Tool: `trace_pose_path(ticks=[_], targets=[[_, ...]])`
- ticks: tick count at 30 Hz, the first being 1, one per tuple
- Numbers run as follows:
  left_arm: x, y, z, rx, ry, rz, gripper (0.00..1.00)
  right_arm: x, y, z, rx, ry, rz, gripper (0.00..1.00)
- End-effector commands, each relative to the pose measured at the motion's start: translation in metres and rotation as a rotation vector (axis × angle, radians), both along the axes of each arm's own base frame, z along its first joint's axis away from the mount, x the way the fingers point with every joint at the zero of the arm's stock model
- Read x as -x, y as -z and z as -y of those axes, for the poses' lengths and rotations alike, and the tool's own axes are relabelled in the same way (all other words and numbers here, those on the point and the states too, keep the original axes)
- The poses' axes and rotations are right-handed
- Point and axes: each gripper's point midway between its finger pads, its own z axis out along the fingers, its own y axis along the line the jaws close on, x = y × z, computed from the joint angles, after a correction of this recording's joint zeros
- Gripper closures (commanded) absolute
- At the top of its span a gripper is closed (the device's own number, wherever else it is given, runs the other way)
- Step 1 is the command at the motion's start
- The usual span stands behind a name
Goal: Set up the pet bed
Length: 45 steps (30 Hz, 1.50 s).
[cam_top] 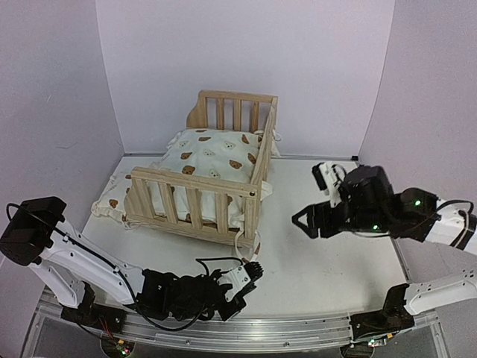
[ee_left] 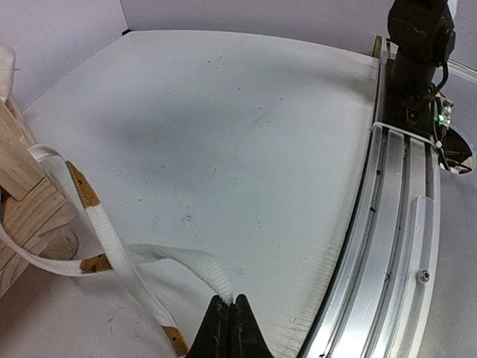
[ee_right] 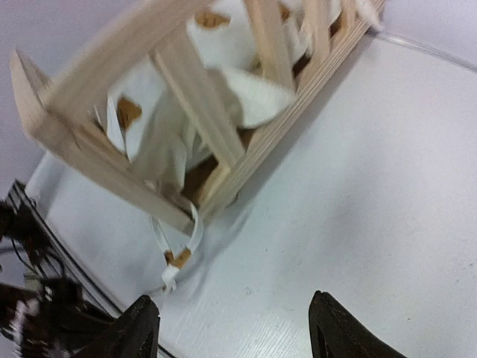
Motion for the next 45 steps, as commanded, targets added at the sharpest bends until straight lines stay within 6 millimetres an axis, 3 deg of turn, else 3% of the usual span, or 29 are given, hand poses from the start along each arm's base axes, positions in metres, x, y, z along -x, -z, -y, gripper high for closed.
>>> trace_pose_path(ticks=[1, 6, 8, 10, 12, 19, 24, 36, 41, 43, 45], targets=[[-0.014, -0.054, 0.003, 0.177, -0.055, -0.046, 1.0, 0.027, 0.068, -0.035, -0.024, -0.259, -0.05, 0.3], [-0.022, -0.06, -0.006, 0.202, -0.075, -0.062, 1.0, 0.054, 0.087, -0.067, -0.313, -0.454, 0.04, 0.34], [-0.022, -0.062, -0.007, 0.206, -0.079, -0.063, 1.0, 0.067, 0.098, -0.079, -0.285, -0.505, 0.121, 0.35], [-0.022, -0.063, -0.008, 0.214, -0.081, -0.068, 1.0, 0.068, 0.114, -0.093, -0.212, -0.522, 0.162, 0.37], [-0.022, -0.064, -0.007, 0.216, -0.082, -0.069, 1.0, 0.068, 0.119, -0.101, -0.246, -0.509, 0.194, 0.39], [-0.025, -0.065, -0.011, 0.218, -0.097, -0.061, 1.0, 0.056, 0.131, -0.098, -0.36, -0.346, 0.265, 0.44], [-0.028, -0.068, -0.014, 0.223, -0.108, -0.054, 1.0, 0.064, 0.128, -0.106, -0.483, -0.374, 0.296, 0.49], [-0.03, -0.069, -0.018, 0.231, -0.115, -0.064, 1.0, 0.058, 0.148, -0.127, -0.47, -0.365, 0.291, 0.64], [-0.029, -0.068, -0.02, 0.231, -0.11, -0.069, 1.0, 0.055, 0.151, -0.125, -0.472, -0.336, 0.278, 0.8], [-0.029, -0.067, -0.021, 0.228, -0.11, -0.068, 1.0, 0.055, 0.154, -0.118, -0.472, -0.316, 0.258, 0.98], [-0.027, -0.065, -0.024, 0.224, -0.104, -0.07, 1.0, 0.055, 0.158, -0.107, -0.466, -0.286, 0.229, 1.0]])
